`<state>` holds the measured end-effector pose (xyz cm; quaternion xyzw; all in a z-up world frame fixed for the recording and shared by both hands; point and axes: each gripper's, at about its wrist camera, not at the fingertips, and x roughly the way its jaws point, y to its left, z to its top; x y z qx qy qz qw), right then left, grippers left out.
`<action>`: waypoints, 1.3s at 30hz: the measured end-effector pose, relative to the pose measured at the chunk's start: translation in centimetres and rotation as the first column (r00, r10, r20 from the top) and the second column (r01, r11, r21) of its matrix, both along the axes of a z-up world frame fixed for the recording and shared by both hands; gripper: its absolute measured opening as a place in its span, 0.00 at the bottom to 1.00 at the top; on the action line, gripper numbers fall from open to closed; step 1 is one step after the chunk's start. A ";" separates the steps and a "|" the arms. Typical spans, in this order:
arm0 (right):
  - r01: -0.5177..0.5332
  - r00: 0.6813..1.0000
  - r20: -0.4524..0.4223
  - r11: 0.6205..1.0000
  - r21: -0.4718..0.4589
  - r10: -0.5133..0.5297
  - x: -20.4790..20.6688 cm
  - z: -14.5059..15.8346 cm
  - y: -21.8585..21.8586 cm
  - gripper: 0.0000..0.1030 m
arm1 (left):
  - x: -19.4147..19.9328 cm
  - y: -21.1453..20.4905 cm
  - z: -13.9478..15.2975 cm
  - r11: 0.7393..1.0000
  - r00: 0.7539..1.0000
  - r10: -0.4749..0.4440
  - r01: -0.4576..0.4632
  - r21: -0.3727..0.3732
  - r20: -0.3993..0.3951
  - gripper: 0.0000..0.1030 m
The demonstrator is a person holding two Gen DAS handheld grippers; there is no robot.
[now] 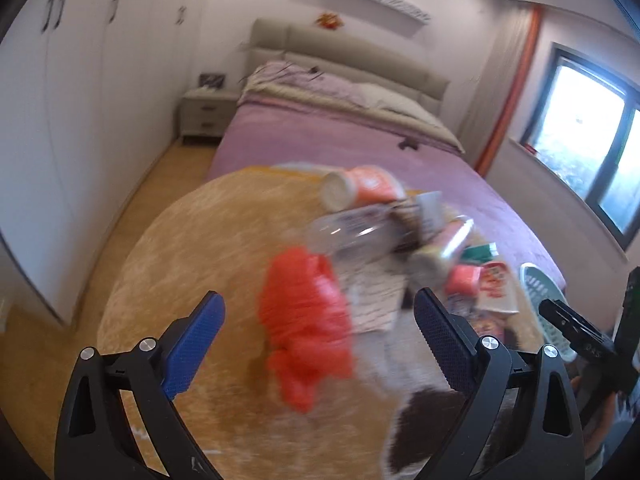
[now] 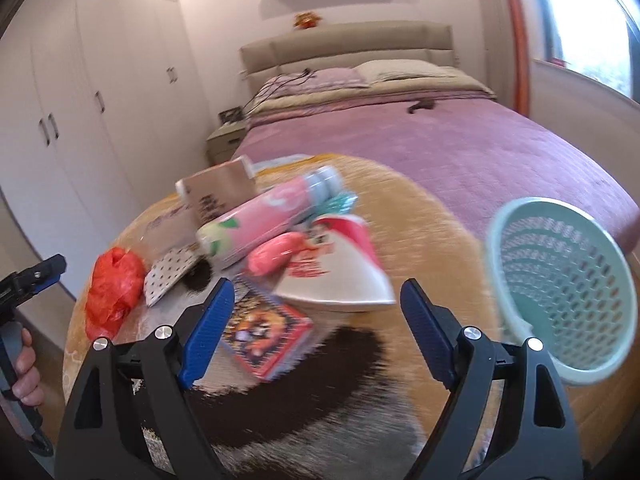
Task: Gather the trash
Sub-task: 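Grasp the red plastic bag with the left tool while the right tool grasps the card box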
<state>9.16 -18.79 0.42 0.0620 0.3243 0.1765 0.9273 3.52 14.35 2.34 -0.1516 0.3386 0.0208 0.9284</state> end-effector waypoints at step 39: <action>-0.219 0.971 -0.150 0.946 -0.239 0.186 0.0 -5.0 11.4 0.78 | 1.9 2.0 -5.5 0.990 0.998 0.067 -0.063 -0.126 0.023 0.54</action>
